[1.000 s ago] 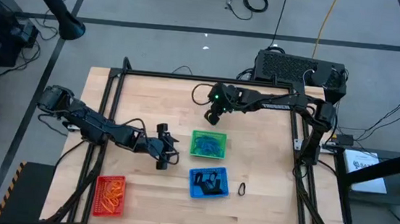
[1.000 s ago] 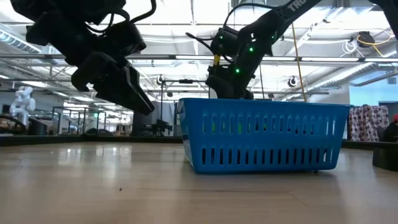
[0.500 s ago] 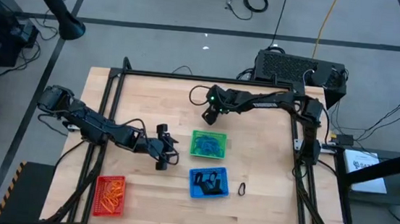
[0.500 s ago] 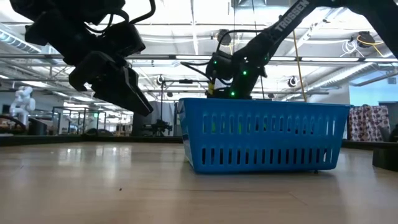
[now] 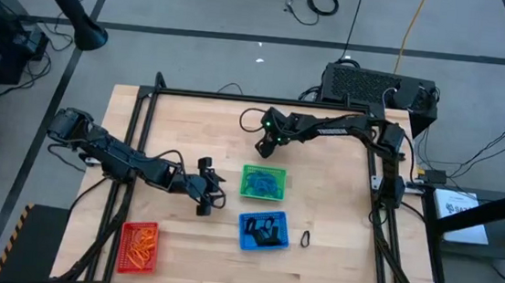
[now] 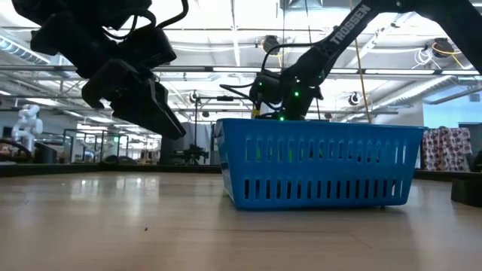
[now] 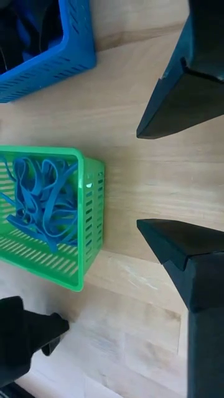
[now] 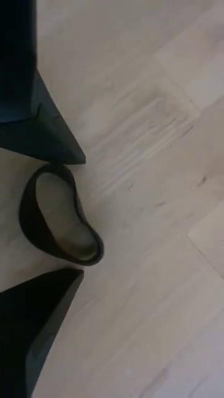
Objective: Sort rubber bands into baskets
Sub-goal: Put the black rubberband into the blue bin
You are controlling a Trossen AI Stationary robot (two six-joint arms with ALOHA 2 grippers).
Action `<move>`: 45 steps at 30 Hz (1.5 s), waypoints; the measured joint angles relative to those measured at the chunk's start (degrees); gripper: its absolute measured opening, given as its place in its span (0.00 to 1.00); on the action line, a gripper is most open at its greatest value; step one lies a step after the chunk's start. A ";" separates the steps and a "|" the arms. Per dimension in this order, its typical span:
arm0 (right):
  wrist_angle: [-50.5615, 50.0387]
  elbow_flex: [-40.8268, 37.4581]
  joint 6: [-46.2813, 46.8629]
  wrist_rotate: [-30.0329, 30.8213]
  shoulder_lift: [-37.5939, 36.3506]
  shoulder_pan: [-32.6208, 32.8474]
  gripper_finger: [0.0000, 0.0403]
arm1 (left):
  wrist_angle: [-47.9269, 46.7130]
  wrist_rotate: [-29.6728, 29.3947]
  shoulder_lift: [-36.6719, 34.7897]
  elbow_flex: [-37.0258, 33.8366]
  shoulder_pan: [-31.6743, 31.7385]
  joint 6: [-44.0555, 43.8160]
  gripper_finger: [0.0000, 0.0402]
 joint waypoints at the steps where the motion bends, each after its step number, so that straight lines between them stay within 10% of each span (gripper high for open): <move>1: -0.30 0.00 0.26 0.05 -0.01 0.00 0.69 | 0.00 0.00 0.00 0.00 0.00 -0.05 0.57; 12: -1.55 -0.02 -3.12 0.06 -1.67 0.75 0.05 | -1.10 2.78 0.00 0.00 -0.07 -1.43 0.57; 24: -6.46 0.00 -5.73 -1.27 -12.84 19.03 0.01 | -0.06 2.51 0.01 0.00 0.00 0.10 0.57; 45: -5.65 -0.09 -0.65 -1.46 -11.35 44.90 0.07 | 1.15 3.15 0.01 0.00 0.00 -1.40 0.57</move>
